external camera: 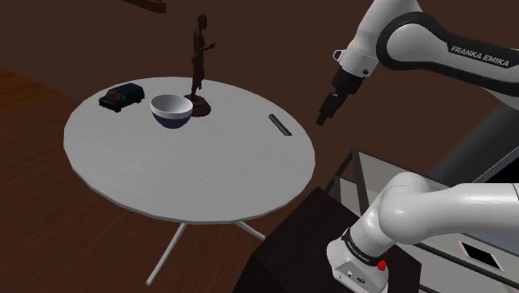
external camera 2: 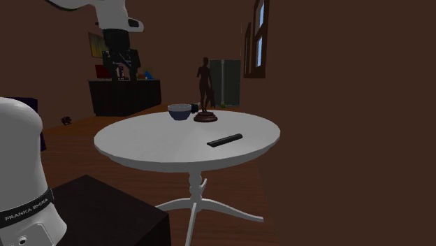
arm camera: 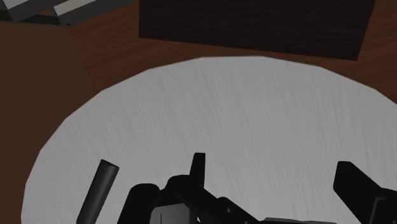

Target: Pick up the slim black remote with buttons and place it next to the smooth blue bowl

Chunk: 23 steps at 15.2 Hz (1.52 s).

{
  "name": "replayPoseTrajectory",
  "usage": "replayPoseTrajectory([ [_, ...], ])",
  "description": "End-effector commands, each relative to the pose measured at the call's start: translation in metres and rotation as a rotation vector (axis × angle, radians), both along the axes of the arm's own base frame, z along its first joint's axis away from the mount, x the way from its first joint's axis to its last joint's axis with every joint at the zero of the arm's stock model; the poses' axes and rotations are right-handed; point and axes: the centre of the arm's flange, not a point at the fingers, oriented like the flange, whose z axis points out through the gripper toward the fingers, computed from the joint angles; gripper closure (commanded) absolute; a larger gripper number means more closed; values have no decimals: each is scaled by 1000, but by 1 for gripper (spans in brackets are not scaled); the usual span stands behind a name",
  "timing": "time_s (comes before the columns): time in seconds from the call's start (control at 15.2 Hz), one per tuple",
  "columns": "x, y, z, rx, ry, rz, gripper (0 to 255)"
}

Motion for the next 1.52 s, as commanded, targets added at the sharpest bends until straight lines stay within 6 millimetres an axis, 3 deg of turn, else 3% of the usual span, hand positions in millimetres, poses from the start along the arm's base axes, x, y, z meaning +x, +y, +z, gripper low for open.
replayPoseTrajectory([
  [0.0, 0, 0, 0, 0, 0, 0, 0],
  [0.73, 91, -67, -79, -18, -54, -144, 0],
  [1.45, 174, -149, -152, -37, -108, -289, 0],
])
